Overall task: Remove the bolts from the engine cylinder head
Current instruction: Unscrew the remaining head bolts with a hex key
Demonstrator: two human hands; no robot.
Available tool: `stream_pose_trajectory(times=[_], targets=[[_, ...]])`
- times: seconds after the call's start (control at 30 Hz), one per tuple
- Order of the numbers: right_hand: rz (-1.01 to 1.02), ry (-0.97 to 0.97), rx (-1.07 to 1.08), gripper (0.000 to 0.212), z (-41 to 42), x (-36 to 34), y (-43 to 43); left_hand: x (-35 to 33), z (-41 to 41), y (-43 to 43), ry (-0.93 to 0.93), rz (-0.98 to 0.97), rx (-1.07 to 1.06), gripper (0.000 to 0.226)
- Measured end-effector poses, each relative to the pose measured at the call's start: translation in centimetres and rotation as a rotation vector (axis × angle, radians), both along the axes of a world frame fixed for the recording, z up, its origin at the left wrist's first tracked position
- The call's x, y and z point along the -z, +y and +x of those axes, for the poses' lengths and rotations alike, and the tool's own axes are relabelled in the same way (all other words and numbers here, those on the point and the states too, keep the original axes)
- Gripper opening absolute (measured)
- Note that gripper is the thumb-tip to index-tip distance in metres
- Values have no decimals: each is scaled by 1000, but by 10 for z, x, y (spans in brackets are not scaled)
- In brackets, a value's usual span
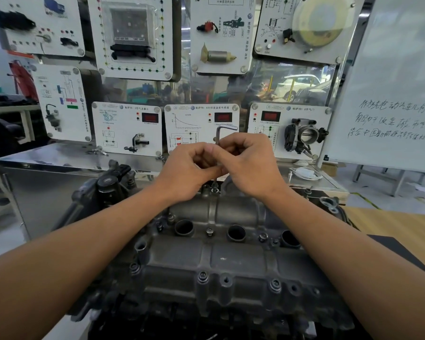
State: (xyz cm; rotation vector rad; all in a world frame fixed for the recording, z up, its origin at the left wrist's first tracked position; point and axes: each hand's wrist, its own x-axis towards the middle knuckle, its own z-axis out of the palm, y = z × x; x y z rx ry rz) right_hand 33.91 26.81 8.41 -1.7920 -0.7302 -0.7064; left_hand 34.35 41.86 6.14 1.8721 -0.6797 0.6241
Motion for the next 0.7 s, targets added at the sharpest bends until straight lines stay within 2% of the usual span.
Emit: stream_pose_trajectory(times=[0.13, 0.27, 0.33, 0.4, 0.53, 0.6, 0.67, 0.7], targets=[[-54, 9, -51, 19, -2, -1, -2, -1, 0, 2, 12, 56, 24, 9], [-168, 4, -47, 26, -3, -3, -8, -3, -3, 7, 76, 135, 124, 26], [-163, 11, -47, 26, -4, -3, -8, -2, -2, 8, 73, 123, 96, 20], [-133, -16, -36, 24, -4, -3, -8, -1, -1, 6, 72, 66, 39, 3], [-18, -4, -27, 9, -3, -3, -5, 1, 3, 1, -7, 32, -33, 27], [-12, -1, -27, 10, -3, -3, -3, 0, 3, 1, -9, 44, -28, 23], [-52, -2, -35, 13, -3, -4, -3, 0, 3, 3, 5, 66, 17, 8], [-80, -1, -41, 16, -3, -5, -5, -1, 2, 4, 10, 87, 44, 9]])
